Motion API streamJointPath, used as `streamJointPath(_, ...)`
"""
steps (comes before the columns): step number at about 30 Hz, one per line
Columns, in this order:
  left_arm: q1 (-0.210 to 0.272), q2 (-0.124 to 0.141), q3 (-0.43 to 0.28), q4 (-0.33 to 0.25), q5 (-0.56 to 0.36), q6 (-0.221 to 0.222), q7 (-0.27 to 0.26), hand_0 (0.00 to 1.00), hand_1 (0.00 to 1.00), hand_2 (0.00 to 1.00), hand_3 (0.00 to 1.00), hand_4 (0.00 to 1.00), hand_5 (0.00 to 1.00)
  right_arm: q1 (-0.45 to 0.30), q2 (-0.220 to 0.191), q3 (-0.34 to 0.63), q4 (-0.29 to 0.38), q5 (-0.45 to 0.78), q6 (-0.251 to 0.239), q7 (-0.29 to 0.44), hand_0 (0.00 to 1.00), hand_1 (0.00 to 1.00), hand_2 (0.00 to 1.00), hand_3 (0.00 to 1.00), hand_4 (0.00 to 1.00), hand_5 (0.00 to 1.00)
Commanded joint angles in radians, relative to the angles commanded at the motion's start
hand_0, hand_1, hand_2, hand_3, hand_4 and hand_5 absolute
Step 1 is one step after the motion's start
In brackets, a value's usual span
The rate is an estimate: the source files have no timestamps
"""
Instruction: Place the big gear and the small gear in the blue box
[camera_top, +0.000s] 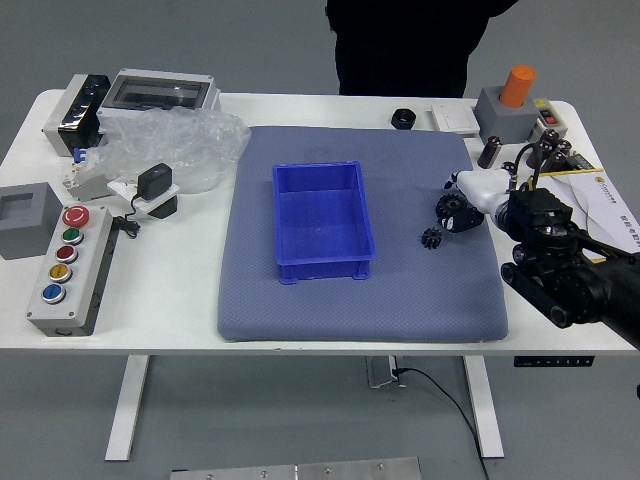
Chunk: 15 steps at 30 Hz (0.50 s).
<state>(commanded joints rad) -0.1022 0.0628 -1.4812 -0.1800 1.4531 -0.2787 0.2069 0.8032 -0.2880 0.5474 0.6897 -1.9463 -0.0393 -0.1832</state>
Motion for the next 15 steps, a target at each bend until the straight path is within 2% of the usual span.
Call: streamJointPath(15, 0.002, -0.001, 0.001, 0.0, -0.001, 0.0, -0.001, 0.839, 0.801, 0.809, 0.843, 0.675, 0.267, -0.007, 0.009, 0.005, -0.018, 0.014, 0.001, 0.0, 0.698, 0.629, 0.729, 0.69, 0.698, 0.483)
